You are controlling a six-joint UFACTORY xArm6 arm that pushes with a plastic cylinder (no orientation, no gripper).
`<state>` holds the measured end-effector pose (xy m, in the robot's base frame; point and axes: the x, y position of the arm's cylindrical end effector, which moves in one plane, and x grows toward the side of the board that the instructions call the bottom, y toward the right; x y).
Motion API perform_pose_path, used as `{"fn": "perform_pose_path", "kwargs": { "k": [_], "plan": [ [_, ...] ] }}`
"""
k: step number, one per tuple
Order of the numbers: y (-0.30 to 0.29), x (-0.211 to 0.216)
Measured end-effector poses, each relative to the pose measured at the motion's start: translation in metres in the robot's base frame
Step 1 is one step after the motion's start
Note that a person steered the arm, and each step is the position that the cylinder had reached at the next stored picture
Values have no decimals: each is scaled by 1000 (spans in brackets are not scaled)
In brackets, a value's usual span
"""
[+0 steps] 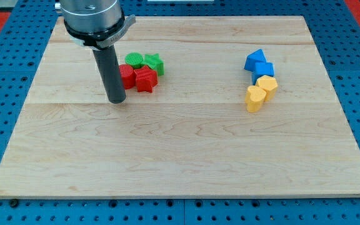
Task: Move arm at bottom right of the board
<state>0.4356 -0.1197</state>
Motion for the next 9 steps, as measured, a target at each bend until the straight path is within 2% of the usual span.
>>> {"fn": "perform_pose_path", "kwargs": {
  "k": [3, 5, 6, 8, 9],
  "plan": [
    [6, 10],
    [80, 125],
    [140, 170],
    [248, 171],
    [272, 177]
  ]
}}
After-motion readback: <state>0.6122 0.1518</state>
